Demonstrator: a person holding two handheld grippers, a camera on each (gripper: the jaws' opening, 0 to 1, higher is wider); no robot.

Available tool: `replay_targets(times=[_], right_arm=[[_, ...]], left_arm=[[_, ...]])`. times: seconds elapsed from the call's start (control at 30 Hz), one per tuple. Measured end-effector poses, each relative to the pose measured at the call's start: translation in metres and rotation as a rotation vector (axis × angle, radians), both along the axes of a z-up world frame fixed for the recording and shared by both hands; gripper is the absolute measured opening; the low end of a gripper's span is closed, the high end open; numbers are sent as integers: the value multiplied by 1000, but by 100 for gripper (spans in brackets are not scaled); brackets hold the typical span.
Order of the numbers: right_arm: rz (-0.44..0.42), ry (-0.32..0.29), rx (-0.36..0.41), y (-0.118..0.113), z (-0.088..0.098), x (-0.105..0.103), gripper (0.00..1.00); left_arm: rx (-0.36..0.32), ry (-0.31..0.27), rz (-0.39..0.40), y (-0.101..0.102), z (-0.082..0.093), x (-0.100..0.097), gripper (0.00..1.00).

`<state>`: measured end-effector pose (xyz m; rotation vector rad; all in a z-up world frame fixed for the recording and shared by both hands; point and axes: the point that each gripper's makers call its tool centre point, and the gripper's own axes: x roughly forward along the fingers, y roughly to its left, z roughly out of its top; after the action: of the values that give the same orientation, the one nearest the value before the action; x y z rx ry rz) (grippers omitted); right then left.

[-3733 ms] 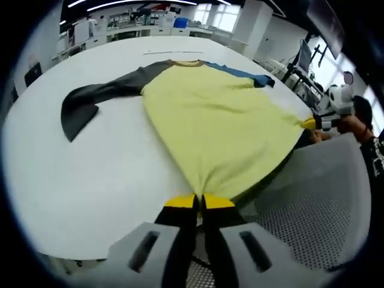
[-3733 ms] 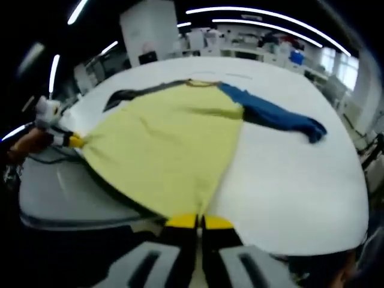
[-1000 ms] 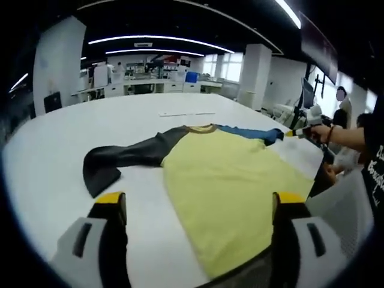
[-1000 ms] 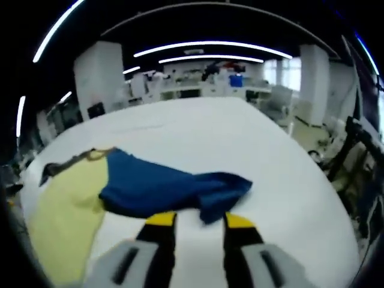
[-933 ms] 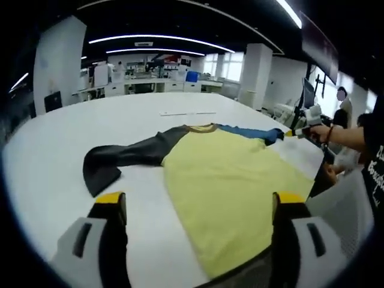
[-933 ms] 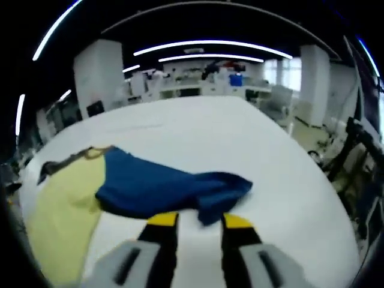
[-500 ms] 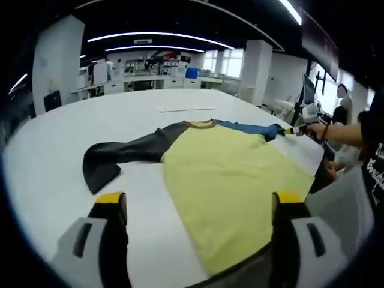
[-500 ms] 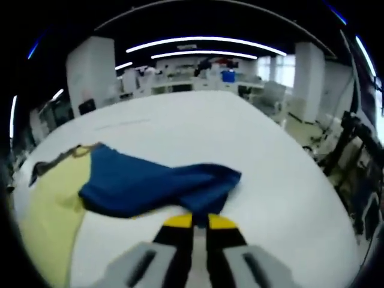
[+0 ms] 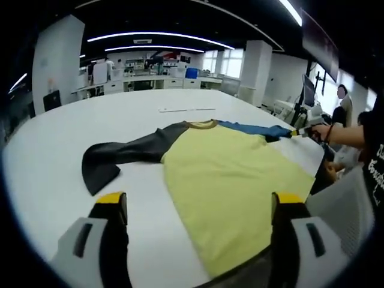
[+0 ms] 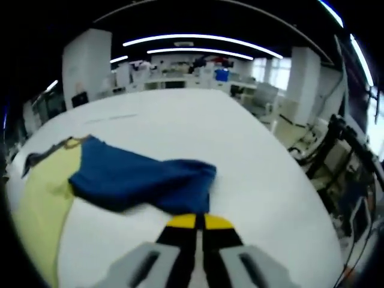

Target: Fold the garment on the visible template until the final outline fits inside the template.

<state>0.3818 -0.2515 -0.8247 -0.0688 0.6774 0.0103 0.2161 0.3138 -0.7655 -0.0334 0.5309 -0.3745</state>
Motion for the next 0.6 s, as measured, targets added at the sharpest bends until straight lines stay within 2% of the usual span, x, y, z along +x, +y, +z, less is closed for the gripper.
replay_targets(times=[0.37,0.6], right_arm=[[-25,-15,-40,-22,6,-12,0],[-24,12,-46,-23,-5,-16,0]], left_arm=[[-13,3,-9,0,-1,1,96],[-12,2,-13,0,0,2,95]])
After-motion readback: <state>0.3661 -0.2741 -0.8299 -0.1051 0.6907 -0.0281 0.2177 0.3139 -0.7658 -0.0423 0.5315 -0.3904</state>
